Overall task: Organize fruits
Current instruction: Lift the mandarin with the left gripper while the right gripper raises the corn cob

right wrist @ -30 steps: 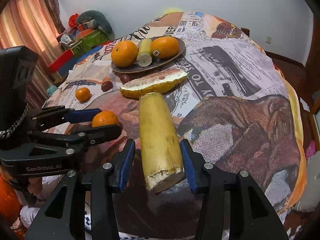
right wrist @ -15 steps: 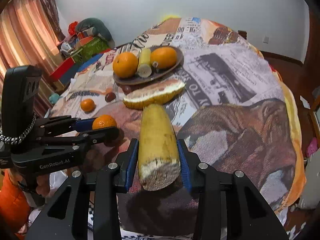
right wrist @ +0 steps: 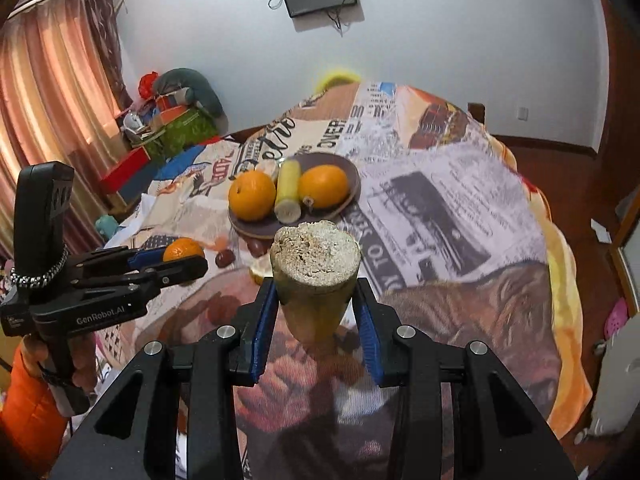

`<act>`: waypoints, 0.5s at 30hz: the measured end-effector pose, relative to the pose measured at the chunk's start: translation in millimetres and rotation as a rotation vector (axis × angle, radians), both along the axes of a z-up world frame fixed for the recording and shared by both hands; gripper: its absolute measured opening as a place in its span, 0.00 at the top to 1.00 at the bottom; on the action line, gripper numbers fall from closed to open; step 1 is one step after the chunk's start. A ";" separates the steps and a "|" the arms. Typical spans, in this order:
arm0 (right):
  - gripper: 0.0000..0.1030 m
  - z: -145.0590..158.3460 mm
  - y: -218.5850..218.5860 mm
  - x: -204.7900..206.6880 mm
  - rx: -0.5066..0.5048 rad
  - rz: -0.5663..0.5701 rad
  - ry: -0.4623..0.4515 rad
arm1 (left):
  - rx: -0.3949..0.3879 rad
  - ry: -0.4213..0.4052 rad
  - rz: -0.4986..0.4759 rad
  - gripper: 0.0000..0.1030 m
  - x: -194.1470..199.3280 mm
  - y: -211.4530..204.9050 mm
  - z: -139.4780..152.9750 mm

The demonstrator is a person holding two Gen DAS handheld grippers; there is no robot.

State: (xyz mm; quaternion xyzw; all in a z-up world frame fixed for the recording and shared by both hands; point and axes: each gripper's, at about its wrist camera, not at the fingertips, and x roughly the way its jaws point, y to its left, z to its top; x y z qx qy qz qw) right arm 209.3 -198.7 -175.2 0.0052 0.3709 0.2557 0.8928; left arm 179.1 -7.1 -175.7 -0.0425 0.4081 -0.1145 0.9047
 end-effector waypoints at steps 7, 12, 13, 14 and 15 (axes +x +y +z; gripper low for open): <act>0.66 14.9 8.8 18.3 0.004 0.015 -0.046 | 0.012 -0.049 0.018 0.64 18.0 11.5 17.6; 0.66 26.8 17.7 36.8 0.007 0.026 -0.085 | 0.009 -0.069 0.033 0.64 33.5 17.9 23.9; 0.66 28.3 18.8 39.9 0.009 0.027 -0.090 | 0.008 -0.071 0.033 0.64 37.9 19.4 24.0; 0.66 30.0 20.6 43.3 0.011 0.029 -0.096 | 0.008 -0.072 0.033 0.64 40.1 20.0 23.9; 0.66 31.7 23.0 47.5 0.012 0.030 -0.102 | 0.009 -0.074 0.034 0.64 44.4 21.4 23.7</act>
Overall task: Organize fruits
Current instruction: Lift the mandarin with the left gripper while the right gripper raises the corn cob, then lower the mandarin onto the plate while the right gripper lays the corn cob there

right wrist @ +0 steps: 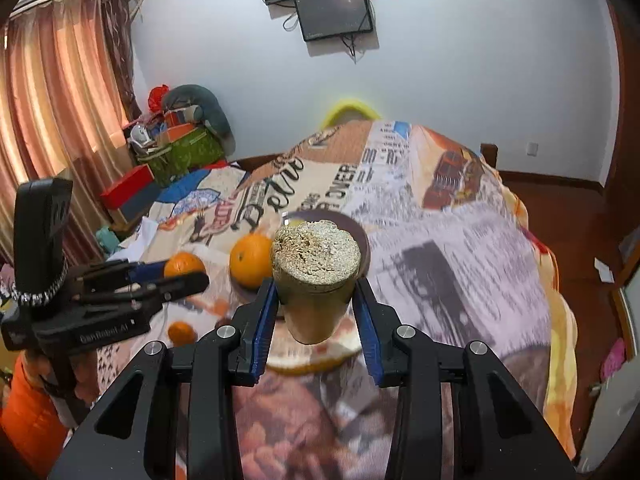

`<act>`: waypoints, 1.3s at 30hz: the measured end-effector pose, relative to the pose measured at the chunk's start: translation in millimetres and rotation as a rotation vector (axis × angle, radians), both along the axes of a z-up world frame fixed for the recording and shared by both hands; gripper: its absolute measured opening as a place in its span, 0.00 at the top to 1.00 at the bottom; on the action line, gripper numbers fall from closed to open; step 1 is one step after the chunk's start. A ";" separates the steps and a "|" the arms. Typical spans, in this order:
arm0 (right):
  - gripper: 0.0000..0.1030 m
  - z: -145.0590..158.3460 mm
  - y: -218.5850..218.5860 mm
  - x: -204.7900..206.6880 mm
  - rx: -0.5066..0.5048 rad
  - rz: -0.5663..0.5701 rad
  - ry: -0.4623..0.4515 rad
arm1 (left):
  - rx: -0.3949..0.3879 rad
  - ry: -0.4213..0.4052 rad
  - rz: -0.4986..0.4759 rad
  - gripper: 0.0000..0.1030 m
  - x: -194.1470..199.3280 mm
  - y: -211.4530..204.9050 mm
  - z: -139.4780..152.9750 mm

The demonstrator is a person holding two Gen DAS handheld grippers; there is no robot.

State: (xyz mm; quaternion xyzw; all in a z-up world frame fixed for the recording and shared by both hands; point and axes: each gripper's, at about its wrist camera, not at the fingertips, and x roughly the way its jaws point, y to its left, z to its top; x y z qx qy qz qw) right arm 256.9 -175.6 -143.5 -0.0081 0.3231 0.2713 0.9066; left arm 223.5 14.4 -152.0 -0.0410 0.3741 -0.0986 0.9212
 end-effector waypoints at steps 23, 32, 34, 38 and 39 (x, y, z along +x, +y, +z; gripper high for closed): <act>0.66 -4.7 47.0 95.3 0.009 0.054 -0.038 | 0.004 -0.016 0.072 0.64 96.9 33.6 -10.6; 0.66 -17.2 70.4 125.6 -0.043 0.105 -0.028 | 0.009 0.043 0.081 0.64 132.7 43.7 -34.8; 0.66 -20.5 75.5 130.0 -0.067 0.110 -0.037 | 0.017 0.056 0.084 0.64 138.8 44.4 -40.6; 0.66 -31.5 84.5 138.1 -0.110 0.116 -0.028 | 0.030 0.085 0.085 0.64 150.0 44.6 -50.3; 0.66 -35.2 87.2 138.6 -0.123 0.120 -0.022 | 0.029 0.094 0.084 0.64 152.6 44.7 -52.5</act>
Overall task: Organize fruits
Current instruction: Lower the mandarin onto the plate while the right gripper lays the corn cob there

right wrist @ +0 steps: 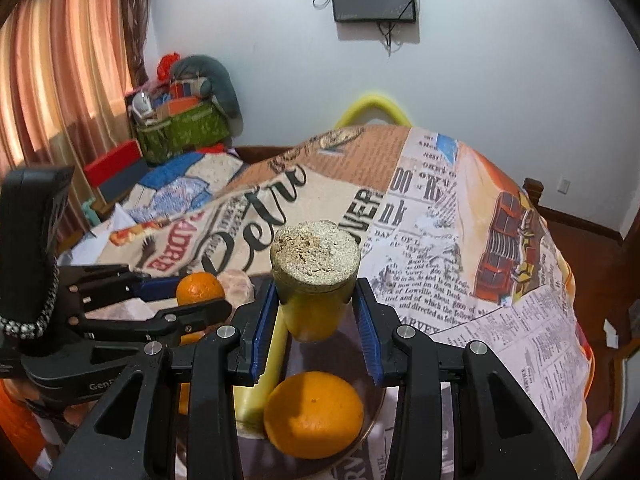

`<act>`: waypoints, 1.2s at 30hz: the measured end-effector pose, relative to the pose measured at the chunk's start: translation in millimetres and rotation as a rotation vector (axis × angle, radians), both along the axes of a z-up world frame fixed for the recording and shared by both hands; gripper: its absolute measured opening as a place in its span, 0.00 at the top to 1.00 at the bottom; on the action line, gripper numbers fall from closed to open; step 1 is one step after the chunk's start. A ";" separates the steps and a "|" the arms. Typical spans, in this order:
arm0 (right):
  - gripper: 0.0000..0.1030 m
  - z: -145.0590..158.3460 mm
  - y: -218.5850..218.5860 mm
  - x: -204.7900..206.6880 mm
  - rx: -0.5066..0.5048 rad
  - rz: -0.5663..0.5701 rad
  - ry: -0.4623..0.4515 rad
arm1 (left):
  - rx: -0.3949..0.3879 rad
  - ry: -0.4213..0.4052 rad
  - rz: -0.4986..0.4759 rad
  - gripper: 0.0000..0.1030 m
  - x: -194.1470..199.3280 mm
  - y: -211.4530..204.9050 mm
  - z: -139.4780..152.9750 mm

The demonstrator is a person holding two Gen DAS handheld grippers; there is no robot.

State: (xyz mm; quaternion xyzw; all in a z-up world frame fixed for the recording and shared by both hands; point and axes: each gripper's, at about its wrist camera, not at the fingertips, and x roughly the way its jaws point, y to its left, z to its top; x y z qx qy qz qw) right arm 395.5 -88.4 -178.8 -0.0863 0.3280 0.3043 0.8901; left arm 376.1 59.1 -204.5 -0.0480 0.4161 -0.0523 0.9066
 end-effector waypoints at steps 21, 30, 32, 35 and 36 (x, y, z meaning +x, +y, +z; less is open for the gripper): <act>0.60 -19.4 -7.1 -27.9 -0.056 0.041 0.077 | -0.053 0.038 -0.001 0.58 -13.7 3.9 4.1; 0.58 -17.1 7.0 -39.2 -0.061 0.082 0.087 | -0.023 -0.010 0.017 0.57 -42.6 13.0 27.2; 0.58 -16.3 8.5 -44.2 -0.070 0.083 0.080 | -0.021 -0.015 0.018 0.57 -47.6 14.6 30.9; 0.58 -11.4 6.1 -51.3 -0.066 0.077 0.075 | -0.016 -0.026 0.020 0.57 -57.6 15.4 37.7; 0.58 -8.6 4.2 -54.3 -0.059 0.074 0.076 | -0.014 -0.031 0.021 0.57 -61.9 14.9 40.6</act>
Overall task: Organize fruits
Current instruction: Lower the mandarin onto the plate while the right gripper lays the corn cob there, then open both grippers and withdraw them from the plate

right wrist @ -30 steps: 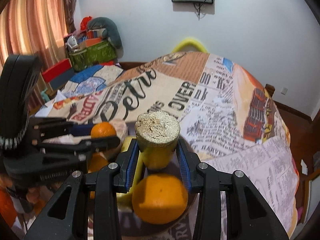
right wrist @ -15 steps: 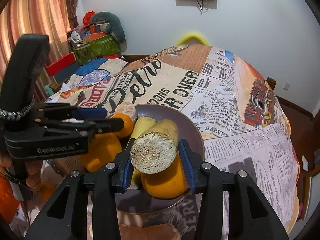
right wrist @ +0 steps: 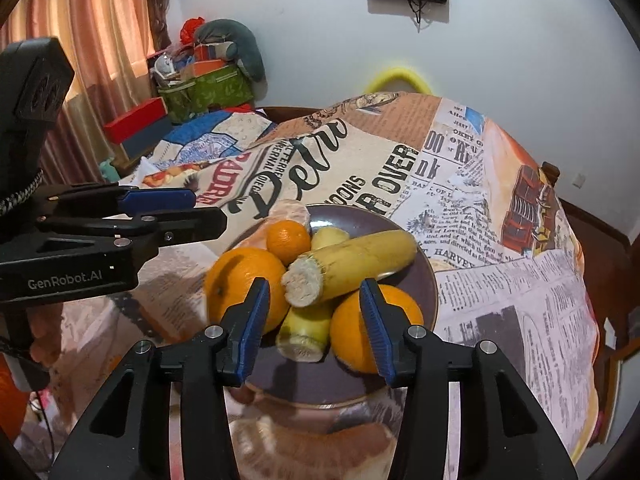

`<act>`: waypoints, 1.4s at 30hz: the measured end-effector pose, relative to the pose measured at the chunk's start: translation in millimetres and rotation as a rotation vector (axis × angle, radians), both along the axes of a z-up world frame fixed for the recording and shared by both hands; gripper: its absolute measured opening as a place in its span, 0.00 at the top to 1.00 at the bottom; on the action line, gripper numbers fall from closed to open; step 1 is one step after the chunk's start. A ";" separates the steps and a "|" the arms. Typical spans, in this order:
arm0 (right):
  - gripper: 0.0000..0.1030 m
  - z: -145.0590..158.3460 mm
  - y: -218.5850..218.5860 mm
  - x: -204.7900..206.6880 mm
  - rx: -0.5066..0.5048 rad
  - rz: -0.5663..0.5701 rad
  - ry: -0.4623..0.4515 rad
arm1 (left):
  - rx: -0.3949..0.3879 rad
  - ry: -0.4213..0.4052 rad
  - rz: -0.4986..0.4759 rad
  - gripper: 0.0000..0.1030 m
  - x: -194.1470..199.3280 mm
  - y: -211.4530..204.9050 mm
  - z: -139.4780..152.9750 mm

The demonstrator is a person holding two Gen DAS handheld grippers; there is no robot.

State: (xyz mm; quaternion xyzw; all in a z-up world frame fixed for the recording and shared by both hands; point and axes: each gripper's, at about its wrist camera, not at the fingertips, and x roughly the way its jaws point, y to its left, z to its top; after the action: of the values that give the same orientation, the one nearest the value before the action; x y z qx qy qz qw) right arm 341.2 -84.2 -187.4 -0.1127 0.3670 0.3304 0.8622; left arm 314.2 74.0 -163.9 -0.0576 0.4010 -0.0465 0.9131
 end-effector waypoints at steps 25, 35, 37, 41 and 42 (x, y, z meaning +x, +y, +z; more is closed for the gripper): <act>0.36 0.9 -59.4 -85.3 -0.001 -0.171 0.029 | 0.042 0.028 0.026 0.47 -107.9 4.7 -0.8; 0.03 -35.0 -53.6 -92.1 -0.026 -0.252 0.117 | 0.032 0.123 0.031 0.47 -120.8 4.1 -42.2; 0.03 -42.8 -47.4 -87.5 -0.030 -0.260 0.144 | 0.032 0.132 0.032 0.47 -122.1 4.5 -47.1; 0.03 -56.1 -34.8 -75.5 -0.057 -0.311 0.183 | 0.017 0.153 0.034 0.47 -123.2 6.6 -57.0; 0.03 -58.1 -31.8 -72.8 -0.067 -0.327 0.186 | 0.019 0.156 0.035 0.47 -123.7 7.1 -58.7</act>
State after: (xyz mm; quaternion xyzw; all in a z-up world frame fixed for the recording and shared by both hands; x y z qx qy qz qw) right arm 268.4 -116.0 -245.5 -0.0492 0.4695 0.1824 0.8625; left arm 190.5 81.0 -222.6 -0.0594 0.4705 -0.0223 0.8801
